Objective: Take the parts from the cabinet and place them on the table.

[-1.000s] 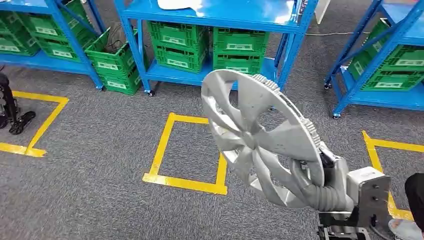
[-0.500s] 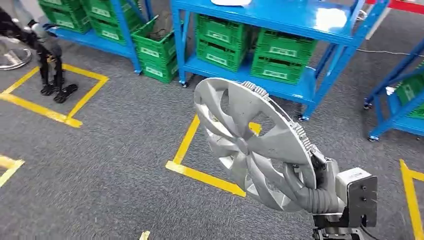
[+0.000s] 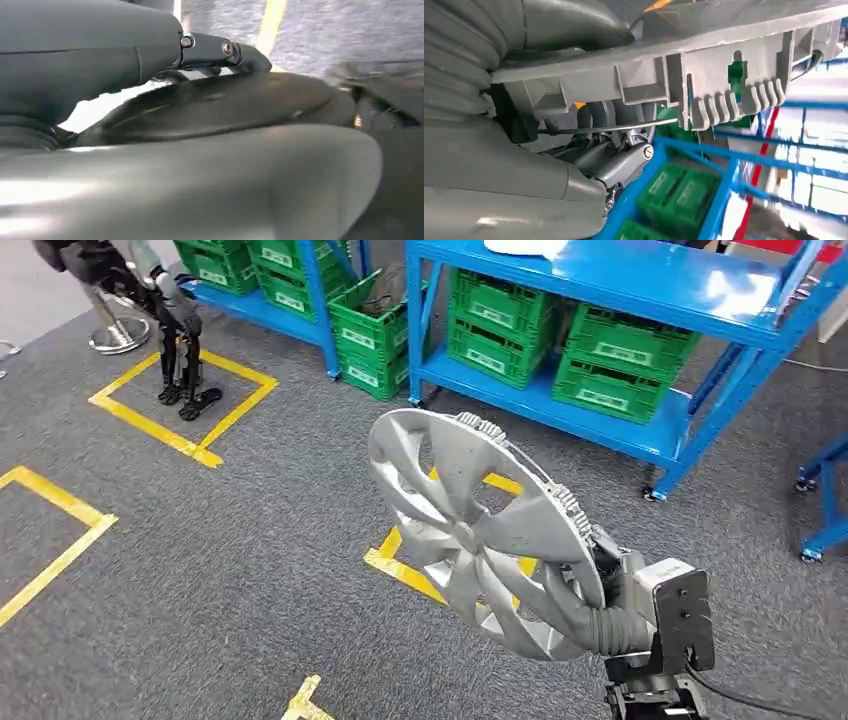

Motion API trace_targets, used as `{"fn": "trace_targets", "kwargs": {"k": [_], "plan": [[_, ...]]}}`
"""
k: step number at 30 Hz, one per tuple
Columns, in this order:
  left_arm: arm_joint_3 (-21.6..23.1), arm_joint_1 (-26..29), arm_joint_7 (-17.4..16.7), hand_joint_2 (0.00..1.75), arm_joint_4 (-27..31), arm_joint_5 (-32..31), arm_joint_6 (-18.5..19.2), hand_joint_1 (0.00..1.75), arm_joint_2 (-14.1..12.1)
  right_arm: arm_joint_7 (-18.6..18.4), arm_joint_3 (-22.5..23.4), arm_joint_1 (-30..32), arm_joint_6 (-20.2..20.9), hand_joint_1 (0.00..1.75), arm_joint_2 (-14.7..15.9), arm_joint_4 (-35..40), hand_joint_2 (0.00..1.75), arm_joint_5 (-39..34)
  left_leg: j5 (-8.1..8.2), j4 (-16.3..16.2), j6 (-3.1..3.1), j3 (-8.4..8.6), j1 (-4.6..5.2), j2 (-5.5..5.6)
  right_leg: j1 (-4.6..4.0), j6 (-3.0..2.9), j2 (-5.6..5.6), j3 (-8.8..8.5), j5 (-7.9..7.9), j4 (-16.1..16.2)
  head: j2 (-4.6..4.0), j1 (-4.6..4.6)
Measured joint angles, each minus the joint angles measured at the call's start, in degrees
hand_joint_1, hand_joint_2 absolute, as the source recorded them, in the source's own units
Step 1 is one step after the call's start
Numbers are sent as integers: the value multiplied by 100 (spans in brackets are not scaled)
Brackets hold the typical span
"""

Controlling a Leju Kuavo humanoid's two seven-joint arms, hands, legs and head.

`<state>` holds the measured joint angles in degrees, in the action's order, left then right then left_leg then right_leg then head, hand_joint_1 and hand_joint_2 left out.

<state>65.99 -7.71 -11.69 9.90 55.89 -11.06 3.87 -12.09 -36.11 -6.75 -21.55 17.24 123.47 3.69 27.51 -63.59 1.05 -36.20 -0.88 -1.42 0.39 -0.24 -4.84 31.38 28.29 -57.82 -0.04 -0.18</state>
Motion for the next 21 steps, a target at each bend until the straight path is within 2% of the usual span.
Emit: {"fn": "trace_targets", "kwargs": {"k": [1, 2, 3, 5, 6, 7, 8, 9, 10, 11, 12, 13, 14, 15, 16, 17, 18, 20, 21], "plan": [[0, 9, -2, 0, -4, 0, -9, 0, -4, 0, -4, -2, 0, 175, -11, 0, 175, 0, 31, 441, -15, 239, 21, -310, -19, 31, -49, -7, 19, -31, 0, -26], [2, 3, 5, 0, -7, 0, -9, 0, -9, -2, -4, -7, -2, 175, -13, -2, 175, 0, 32, 490, -75, 343, 53, -330, -71, 79, -97, 19, 47, -72, 0, -48], [2, -7, 11, 0, -7, 0, -7, 0, -7, -2, -9, -10, 0, 175, -13, -9, 175, 0, 10, 484, -119, 294, 68, -224, -59, 114, -145, 18, 24, -59, 0, -17], [2, 4, 11, 0, -7, 0, -7, 0, -9, -2, -15, -22, 0, 175, -22, -13, 175, 0, -27, 483, -175, 246, 84, -101, -53, 161, -261, 6, -5, -47, 0, -4], [2, 4, 9, 0, -7, 0, -4, 0, -9, -2, -15, -27, -2, 175, -24, -13, 175, 0, -66, 520, -231, 247, 58, -31, -47, 193, -316, 0, 11, -59, 0, -9], [2, 3, 9, 0, -7, 0, -4, 0, -7, -4, -20, -26, 0, 175, -24, -15, 175, 0, -95, 539, -255, 248, 31, 29, -17, 246, -62, 89, 130, -162, 0, 4], [4, -9, 7, 0, -7, 0, -4, 0, -7, -4, -24, -25, 0, 175, -24, -15, 175, 2, -116, 539, -289, 225, 25, 88, 3, 260, 208, 202, 346, -447, 0, 46], [4, -13, 5, 0, -4, 0, 4, 0, -2, -4, -26, -23, 0, 175, -24, -17, 175, 0, -134, 538, -314, 201, 27, 160, 12, 269, 343, 372, 572, -871, 0, 99], [4, -13, 4, 0, -2, -4, 15, 0, 0, -7, -33, -23, 2, 175, -24, -22, 175, -4, -151, 536, -326, 172, 34, 234, 10, 275, 407, 569, 769, -1327, 0, 127], [4, -9, 4, 0, -2, -18, 31, 0, 2, -20, -42, -23, 11, 175, -26, -37, 175, -9, -170, 534, -332, 147, 46, 320, 9, 275, 430, 734, 891, -1711, 0, 140], [7, -5, 4, 0, -4, -24, 42, 0, -2, -46, -50, -23, 31, 175, -26, -63, 175, -15, -189, 531, -331, 130, 51, 407, 10, 267, 439, 783, 868, -1834, 0, 158], [9, -4, 5, 0, -4, -35, 44, 0, -4, -63, -61, -25, 44, 175, -26, -96, 175, -24, -208, 526, -324, 111, 54, 504, 8, 244, 447, 697, 700, -1651, 0, 166], [11, -2, 2, 0, -4, -35, 46, 0, -7, -74, -68, -25, 50, 175, -26, -120, 175, -33, -224, 519, -323, 96, 56, 582, 8, 220, 461, 550, 511, -1337, 0, 175], [13, -3, 11, 0, -4, -35, 48, 0, -4, -79, -74, -29, 50, 175, -26, -142, 175, -50, -240, 512, -311, 88, 57, 675, 6, 180, 519, 296, 251, -820, 0, 188], [15, -3, 37, 0, -2, -29, 53, 0, -2, -76, -79, -43, 33, 175, -26, -155, 175, -66, -258, 511, -299, 78, 50, 750, 1, 128, 741, 35, 62, -275, 0, 212], [13, -10, 90, 0, 2, 22, 41, 0, 2, -63, -79, -58, -7, 175, -26, -168, 175, -98, -289, 504, -263, 40, 68, 800, 23, 97, 974, -24, 158, -115, 0, 201], [11, -19, 181, 0, 4, 130, 16, 0, -2, -11, -66, -74, -78, 175, -26, -162, 175, -129, -309, 493, -234, 4, 37, 866, 14, 101, 947, -16, 148, -22, 0, 199], [-33, 20, 411, 0, 9, 392, -132, 0, 4, 11, 24, -88, -214, 175, 11, -113, 175, -241, -362, 538, -145, -35, -13, 978, -34, 77, 846, -16, 140, -42, 0, 210], [-63, 39, 479, 0, 11, 444, -285, 0, 52, 9, 118, -107, -232, 175, 41, -48, 175, -325, -398, 556, -91, -55, -2, 1058, -30, 37, 772, -126, 87, 20, 0, 223]]}}
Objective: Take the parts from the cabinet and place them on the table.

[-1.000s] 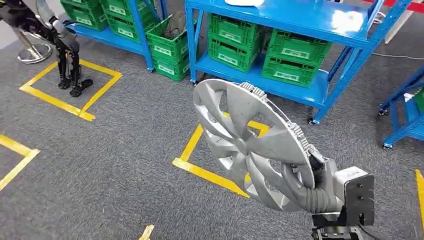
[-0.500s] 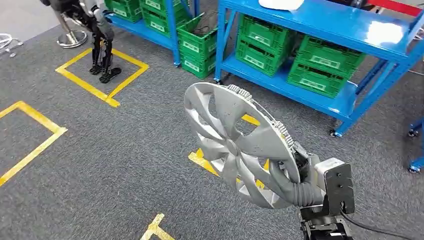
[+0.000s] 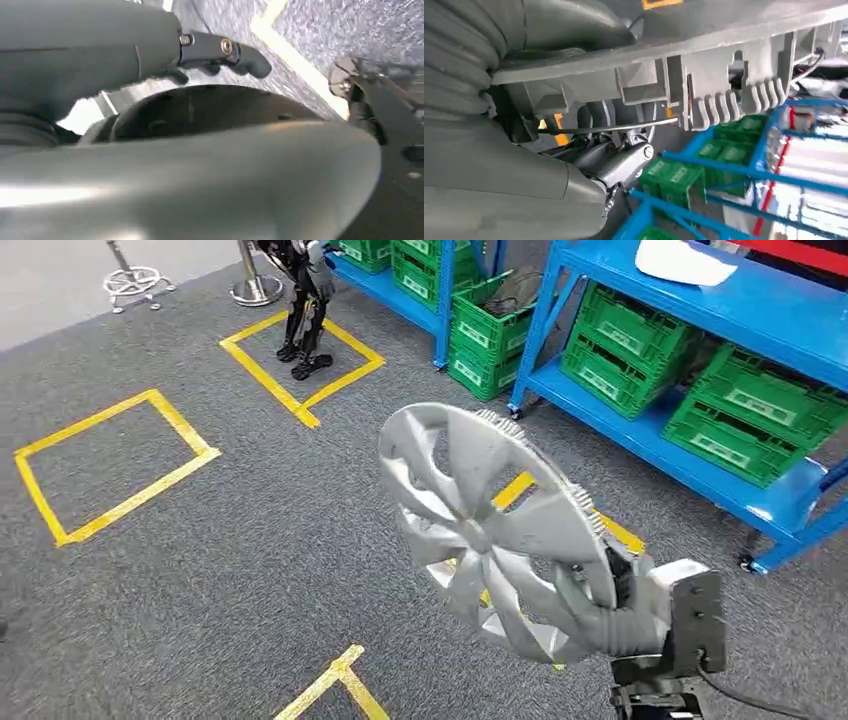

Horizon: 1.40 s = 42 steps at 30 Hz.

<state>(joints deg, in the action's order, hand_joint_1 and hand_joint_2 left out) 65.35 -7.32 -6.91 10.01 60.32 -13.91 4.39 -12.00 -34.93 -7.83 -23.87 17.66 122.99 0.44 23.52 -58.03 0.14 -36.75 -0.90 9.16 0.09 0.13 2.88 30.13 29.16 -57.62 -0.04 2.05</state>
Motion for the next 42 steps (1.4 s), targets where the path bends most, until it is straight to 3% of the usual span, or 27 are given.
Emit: {"fn": "trace_targets", "kwargs": {"k": [1, 2, 3, 6, 7, 9, 10, 11, 15, 16, 18, 20, 21, 23, 24, 25, 26, 27, 30, 31, 33, 35, 37, 38, 40, 41, 42], "plan": [[-31, 13, 39, 0, -2, 46, -192, 0, 60, -29, 86, -51, 2, 175, 20, 46, 175, -55, 38, -82, -10, -67, 19, -169, 61, -15, -115, -16, -72, 91, 0, -13], [-59, 24, 68, 0, -2, 105, -329, 0, 118, -103, 149, -107, 0, 175, 46, 75, 175, -110, 228, -283, 0, -182, 62, -518, 43, -55, -149, -23, -107, 124, 0, -52], [-90, 17, 89, 0, 2, 194, -425, 0, 186, -199, 208, -142, -28, 175, 70, 146, 175, -162, 471, -690, 15, -353, 48, -704, 41, -78, -229, -10, -121, 124, 0, -143], [-210, 26, -55, 0, 7, 357, -471, 0, 241, -444, 398, -165, -155, 175, 188, 311, 175, -177, 852, -1716, 70, -757, 3, -865, 25, -74, -486, 6, -119, 117, 0, -168], [-240, 25, -222, 0, 7, 361, -460, 0, 241, -498, 455, -133, -251, 175, 242, 350, 175, -147, 775, -1631, 78, -680, -11, -894, 25, -67, -570, 6, -114, 115, 0, -205], [-249, 7, -591, 0, 2, 345, -519, 0, 236, -503, 571, 18, -457, 175, 357, 473, 175, -94, 416, -816, 83, -190, -34, -995, 33, -25, -734, 3, -90, 92, 0, -234], [-262, -1, -771, 0, -2, 358, -580, 0, 232, -483, 640, 98, -603, 175, 413, 542, 175, -59, 260, -325, 83, 114, -35, -1128, 41, 11, -804, 3, -66, 55, 0, -245], [-291, 0, -918, 0, -2, 391, -637, 0, 230, -440, 723, 170, -773, 175, 470, 614, 175, -33, 387, -72, 80, 231, 17, -1379, 9, 64, -863, 19, -32, 7, 0, -266], [-378, 25, -841, 0, -2, 453, -665, 0, 212, -273, 1142, 291, -1279, 175, 706, 811, 175, -304, 289, -71, -84, 222, 56, -1086, 28, 192, -1061, 30, -28, -38, 0, -216], [-385, 32, -721, 0, -2, 508, -683, 0, 210, -238, 1218, 300, -1305, 175, 750, 844, 175, -381, 257, -42, -133, 241, 20, -1030, 62, 239, -993, 81, 31, -62, 0, -216], [-470, 32, -485, 0, -2, 603, -737, 0, 210, -186, 1323, 348, -1320, 175, 844, 886, 175, -466, 232, -37, -180, 228, 21, -926, 80, 271, -478, 314, 404, -615, 0, -140], [-509, 29, -439, 0, -2, 603, -751, 0, 212, -168, 1338, 378, -1316, 175, 898, 896, 175, -505, 213, -38, -215, 201, 37, -795, 75, 273, -338, 733, 777, -1538, 0, -70], [-524, 31, -433, 0, -2, 603, -751, 0, 212, -168, 1338, 411, -1309, 175, 907, 896, 175, -516, 200, -40, -225, 186, 48, -716, 77, 265, -330, 871, 827, -1822, 0, -50], [-555, 31, -448, 0, -2, 606, -751, 0, 212, -166, 1336, 448, -1274, 175, 931, 896, 175, -525, 178, -55, -224, 159, 50, -542, 77, 234, -321, 779, 557, -1576, 0, -39], [-577, 27, -483, 0, 0, 603, -751, 0, 212, -140, 1327, 438, -1206, 175, 942, 894, 175, -549, 162, -70, -215, 144, 50, -443, 78, 210, -289, 556, 282, -1090, 0, -19], [-590, 22, -503, 0, 2, 590, -740, 0, 219, -79, 1307, 423, -1143, 175, 946, 892, 175, -584, 149, -80, -200, 136, 49, -358, 87, 189, -186, 307, 49, -579, 0, 3], [-603, 13, -535, 0, 9, 545, -716, 0, 225, 41, 1282, 391, -1047, 175, 947, 873, 175, -625, 131, -81, -174, 118, 42, -288, 116, 165, 137, 150, 62, -216, 0, 27], [-605, -18, -588, 0, 11, 481, -689, 0, 225, 168, 1244, 378, -951, 175, 940, 851, 175, -658, 108, -109, -138, 66, 71, -214, 121, 181, 239, 122, 81, -93, 0, 11], [-605, -20, -638, 0, 13, 289, -753, 0, 234, 561, 1087, 260, -737, 175, 872, 698, 175, -719, -23, -33, 17, -13, -4, -15, 58, 99, 19, 77, 9, -118, 0, 13], [-603, -26, -643, 0, 13, 258, -792, 0, 238, 649, 1036, 217, -713, 175, 833, 647, 175, -724, -24, -48, 40, -101, 2, -33, 114, 47, -85, 72, -59, -27, 0, 7], [-603, -35, -662, 0, 15, 243, -818, 0, 249, 723, 947, 184, -688, 175, 756, 571, 175, -735, 295, -467, 43, -303, 54, -648, 81, -21, -252, 70, -100, 8, 0, -92], [-603, -36, -669, 0, 15, 232, -818, 0, 254, 728, 892, 182, -686, 175, 717, 499, 175, -739, 718, -1358, 73, -699, 42, -844, 47, -32, -432, 102, -105, 5, 0, -137], [-603, -33, -667, 0, 15, 227, -820, 0, 254, 728, 833, 183, -686, 175, 673, 413, 175, -746, 818, -1783, 101, -847, 42, -867, 42, -32, -626, 131, -108, -3, 0, -157], [-603, -33, -667, 0, 15, 227, -820, 0, 254, 728, 800, 181, -686, 175, 653, 389, 175, -748, 708, -1605, 102, -714, 42, -886, 43, -31, -708, 138, -108, -5, 0, -175], [-603, -34, -667, 0, 15, 227, -820, 0, 252, 730, 765, 165, -686, 175, 621, 346, 175, -748, 343, -667, 74, -100, 46, -1027, 43, -20, -855, 127, -101, -10, 0, -212], [-603, -38, -667, 0, 15, 227, -820, 0, 252, 730, 746, 150, -686, 175, 610, 328, 175, -748, 254, -193, 46, 216, 68, -1292, 38, -1, -909, 113, -92, -23, 0, -229], [-603, -47, -665, 0, 15, 227, -820, 0, 258, 730, 730, 151, -686, 175, 601, 315, 175, -748, 347, -22, -4, 348, 135, -1452, -15, 44, -964, 127, -63, -53, 0, -264]]}}
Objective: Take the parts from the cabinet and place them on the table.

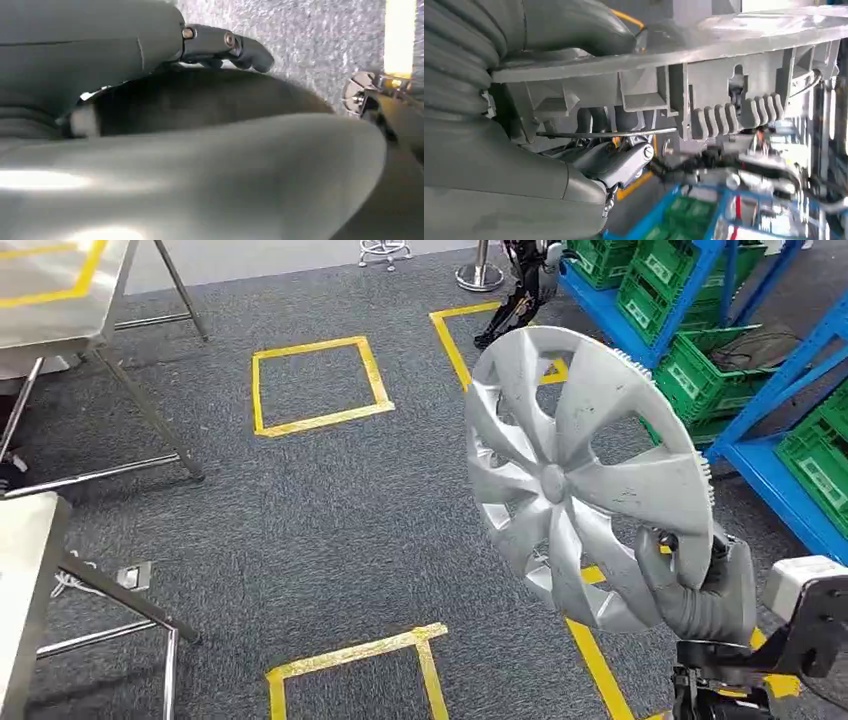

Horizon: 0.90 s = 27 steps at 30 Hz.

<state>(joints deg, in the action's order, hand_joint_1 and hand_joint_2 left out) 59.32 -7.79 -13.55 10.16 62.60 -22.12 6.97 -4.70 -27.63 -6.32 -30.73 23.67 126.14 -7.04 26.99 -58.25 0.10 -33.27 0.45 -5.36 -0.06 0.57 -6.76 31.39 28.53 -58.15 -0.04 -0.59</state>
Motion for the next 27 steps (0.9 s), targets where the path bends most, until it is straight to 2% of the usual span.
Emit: {"fn": "trace_targets", "kwargs": {"k": [1, 2, 4, 5, 6, 7, 8, 9, 10, 11, 12, 13, 14, 15, 16, 18, 19, 20, 21, 22, 23, 24, 25, 26, 27], "plan": [[0, 9, -2, 0, 0, 0, 0, 0, 2, 0, -20, -15, 2, 175, -2, -15, 175, -2, -40, 6, -48, -21, -10, 114, 13, 35, -34, -4, -17, -4, 0, 26], [0, 19, -4, 0, 0, 0, 0, 0, 0, 2, -41, -26, 2, 175, -9, -33, 175, 0, -48, -3, -66, -47, 0, 175, 10, 59, -111, -8, -21, -2, 0, 42], [0, 18, -2, 0, 0, 0, 0, 0, 0, 2, -70, -44, 2, 175, -13, -59, 175, 0, -89, 31, -135, -67, -10, 325, 22, 115, -238, -28, -8, -1, 0, 29], [0, 23, -2, 0, 0, 0, 0, 0, 13, 0, -83, -48, 2, 175, -13, -72, 175, 0, -116, 62, -166, -40, -52, 402, 54, 173, -17, 51, 84, -86, 0, 35], [0, 14, -4, 0, -2, 0, -4, 0, 13, 9, -96, -47, 2, 175, -13, -83, 175, 0, -133, 64, -201, -47, -66, 454, 77, 187, 326, 142, 243, -321, 0, 76], [0, 8, -4, 0, 0, 0, -2, 0, 17, 15, -98, -50, 0, 175, -13, -90, 175, 0, -146, 63, -221, -62, -66, 530, 86, 196, 523, 325, 461, -747, 0, 127], [0, 3, -2, 0, 0, 0, 0, 0, 24, 17, -105, -50, 0, 175, -13, -96, 175, 0, -156, 62, -232, -76, -65, 619, 86, 205, 602, 553, 660, -1245, 0, 166], [0, 3, -2, 0, 0, 0, 0, 0, 26, 17, -125, -44, 0, 175, -13, -112, 175, 0, -164, 59, -237, -84, -61, 710, 84, 211, 623, 750, 784, -1655, 0, 177], [0, 5, -2, 0, 0, 0, 0, 0, 26, 17, -133, -35, 0, 175, -13, -136, 175, 0, -169, 55, -239, -86, -59, 805, 85, 205, 630, 845, 764, -1821, 0, 193], [0, 5, -2, 0, 0, 0, 0, 0, 26, 17, -140, -33, 0, 175, -13, -161, 175, 0, -175, 49, -236, -87, -60, 900, 86, 195, 634, 800, 609, -1684, 0, 206], [0, 5, -2, 0, 0, 0, 0, 0, 26, 17, -146, -34, 0, 175, -13, -168, 175, 0, -181, 42, -226, -86, -61, 992, 89, 180, 648, 652, 373, -1336, 0, 219], [0, 4, 2, 0, 0, -2, -4, 0, 28, 17, -151, -39, 2, 175, -13, -168, 175, 0, -185, 31, -219, -83, -62, 1077, 92, 159, 690, 433, 106, -845, 0, 241], [0, 1, 20, 0, 2, -43, -50, 0, 31, 37, -160, -50, 17, 175, -13, -168, 175, -22, -191, 18, -209, -87, -65, 1158, 103, 135, 848, 205, -120, -325, 0, 264], [6, -7, 46, 0, 2, -105, -120, 0, 37, 109, -166, -60, 44, 175, -15, -184, 175, -65, -206, 8, -173, -130, -47, 1216, 128, 110, 1157, 121, -13, -148, 0, 269], [18, -18, 66, 0, 4, -146, -194, 0, 35, 209, -166, -62, 68, 175, -22, -190, 175, -94, -218, -20, -138, -187, -64, 1292, 125, 109, 1139, 31, -11, -33, 0, 249], [59, -14, 147, 0, 4, -251, -347, 0, 26, 376, -168, -78, 105, 175, -61, -242, 175, -148, -296, 22, -34, -260, -128, 1408, 68, 57, 1021, 74, -43, -79, 0, 258], [89, -13, 151, 0, 4, -306, -367, 0, 20, 450, -168, -78, 114, 175, -96, -273, 175, -159, -324, 25, 10, -278, -126, 1489, 71, 16, 952, 68, -78, -26, 0, 262], [123, -10, 149, 0, 4, -354, -369, 0, 6, 518, -168, -87, 122, 175, -120, -295, 175, -173, -277, -26, 11, -359, -116, 1347, 120, -28, 838, 51, -124, 46, 0, 249], [153, -6, 142, 0, 4, -394, -409, 0, -4, 586, -166, -79, 118, 175, -151, -321, 175, -197, -118, -211, 35, -439, -73, 941, 101, -64, 770, 38, -135, 68, 0, 190], [168, -7, 131, 0, 4, -402, -441, 0, -9, 651, -158, -61, 92, 175, -162, -334, 175, -216, 96, -565, 53, -598, -81, 737, 89, -100, 694, 45, -139, 67, 0, 127], [192, -5, 111, 0, 4, -435, -479, 0, -9, 708, -135, -30, 65, 175, -170, -345, 175, -234, 314, -1037, 65, -807, -94, 635, 76, -100, 614, 54, -140, 63, 0, 107], [230, -3, 96, 0, 4, -457, -512, 0, -9, 750, -96, 1, 44, 175, -175, -361, 175, -267, 470, -1444, 80, -986, -103, 596, 70, -101, 527, 64, -140, 61, 0, 101], [267, 5, 94, 0, 4, -489, -553, 0, -9, 761, -59, 36, 31, 175, -179, -382, 175, -280, 525, -1690, 95, -1085, -109, 583, 69, -100, 446, 75, -140, 59, 0, 92], [291, 19, 65, 0, 4, -558, -566, 0, -9, 725, -19, 75, -18, 175, -179, -404, 175, -262, 463, -1670, 97, -1048, -111, 573, 70, -99, 361, 79, -140, 55, 0, 77], [335, 29, -5, 0, 4, -748, -537, 0, -11, 526, 31, 64, -134, 175, -175, -407, 175, -150, 294, -1374, 94, -859, -115, 545, 73, -96, 285, 83, -138, 49, 0, 64]]}}
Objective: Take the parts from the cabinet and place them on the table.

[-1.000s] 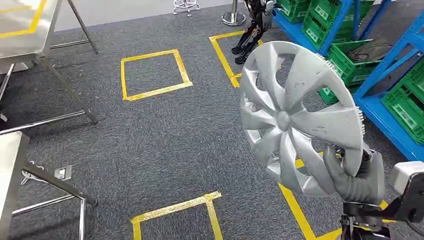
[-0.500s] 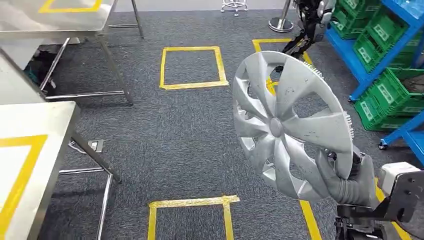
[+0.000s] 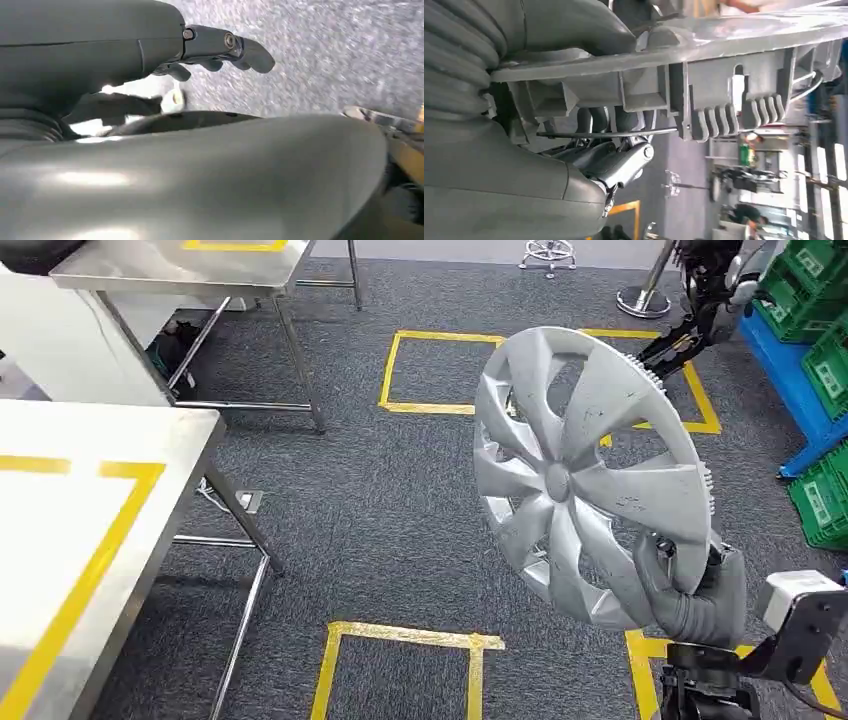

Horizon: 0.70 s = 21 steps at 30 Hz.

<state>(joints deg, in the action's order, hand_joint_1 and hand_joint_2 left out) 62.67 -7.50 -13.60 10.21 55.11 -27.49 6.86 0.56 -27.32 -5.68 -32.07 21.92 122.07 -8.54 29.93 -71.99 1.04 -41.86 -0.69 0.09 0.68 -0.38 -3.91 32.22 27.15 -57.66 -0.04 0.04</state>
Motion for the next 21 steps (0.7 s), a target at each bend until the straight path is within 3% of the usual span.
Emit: {"fn": "trace_targets", "kwargs": {"k": [1, 2, 3, 4, 7, 8, 9, 10, 12, 13, 14, 15, 16, 17, 18, 19, 21], "plan": [[105, 0, -41, 0, 0, -194, 50, 0, -4, -258, 41, -53, -72, 175, 20, 2, 175, 131, -190, 444, -8, 274, -1, -57, 4, 12, -64, -2, 6, -7, 0, -17], [206, -13, -37, 0, 0, -332, 96, 0, -13, -567, 85, -127, -120, 175, 64, 7, 175, 245, -360, 962, -26, 605, 7, -232, 3, 29, -111, -8, 12, -22, 0, -50], [279, -33, -26, 0, 2, -379, 129, 0, -18, -792, 139, -172, -146, 175, 115, 35, 175, 314, -337, 1262, -46, 781, 28, -495, -11, 61, -142, -13, 18, -38, 0, -81], [345, -65, -9, 0, 2, -397, 148, 0, -22, -1008, 242, -188, -176, 175, 199, 96, 175, 397, -306, 1369, -114, 885, 66, -487, -56, 122, -209, 11, 52, -83, 0, -118], [463, -30, 55, 0, 2, -371, 238, 0, -37, -1204, 437, -231, -229, 175, 308, 212, 175, 515, -355, 1357, -201, 796, 94, -279, -43, 203, -409, -8, 19, -63, 0, -50], [502, -22, 114, 0, 2, -349, 282, 0, -50, -1241, 502, -223, -236, 175, 354, 269, 175, 542, -394, 1395, -257, 819, 46, -201, -24, 248, -413, 22, 64, -95, 0, -61], [520, -13, 149, 0, 0, -314, 310, 0, -59, -1274, 555, -222, -231, 175, 398, 311, 175, 555, -405, 1397, -277, 814, 38, -150, 1, 298, -74, 110, 194, -250, 0, -28], [526, -17, 204, 0, -2, -292, 347, 0, -66, -1300, 612, -214, -212, 175, 444, 361, 175, 570, -421, 1396, -310, 802, 34, -85, 18, 312, 177, 245, 405, -595, 0, 15], [529, -34, 283, 0, -2, -220, 477, 0, -81, -1348, 662, -223, -128, 175, 487, 407, 175, 581, -437, 1391, -338, 776, 36, 66, 16, 329, 329, 648, 782, -1479, 0, 90], [529, -31, 363, 0, -2, -176, 520, 0, -90, -1376, 664, -222, -85, 175, 498, 411, 175, 581, -440, 1387, -342, 768, 41, 146, 15, 333, 342, 795, 858, -1791, 0, 105], [529, -25, 431, 0, -2, -141, 560, 0, -96, -1396, 662, -223, -34, 175, 507, 411, 175, 581, -444, 1379, -342, 766, 40, 240, 19, 323, 345, 826, 801, -1846, 0, 123], [529, -21, 490, 0, -2, -113, 605, 0, -107, -1409, 662, -231, 7, 175, 507, 411, 175, 577, -449, 1369, -339, 760, 39, 332, 26, 314, 350, 731, 616, -1626, 0, 140], [526, -18, 523, 0, -2, -84, 605, 0, -109, -1407, 658, -270, 63, 175, 507, 409, 175, 553, -457, 1351, -329, 755, 37, 430, 42, 304, 381, 533, 357, -1191, 0, 170], [526, -20, 527, 0, -2, -52, 590, 0, -103, -1398, 645, -349, 125, 175, 507, 400, 175, 515, -458, 1327, -326, 751, 37, 501, 62, 294, 498, 299, 112, -692, 0, 192], [526, -25, 529, 0, 0, -32, 544, 0, -98, -1363, 621, -435, 175, 175, 507, 383, 175, 481, -458, 1309, -311, 726, 33, 561, 98, 283, 800, 146, 62, -301, 0, 208], [526, -45, 527, 0, 2, -8, 507, 0, -83, -1304, 594, -502, 208, 175, 500, 356, 175, 445, -470, 1272, -262, 655, 65, 637, 120, 281, 1004, 60, 129, -167, 0, 206], [524, -29, 518, 0, 4, 14, 470, 0, -72, -1206, 546, -611, 250, 175, 483, 310, 175, 397, -539, 1298, -166, 577, 1, 785, 70, 239, 853, 55, 99, -182, 0, 184]]}}
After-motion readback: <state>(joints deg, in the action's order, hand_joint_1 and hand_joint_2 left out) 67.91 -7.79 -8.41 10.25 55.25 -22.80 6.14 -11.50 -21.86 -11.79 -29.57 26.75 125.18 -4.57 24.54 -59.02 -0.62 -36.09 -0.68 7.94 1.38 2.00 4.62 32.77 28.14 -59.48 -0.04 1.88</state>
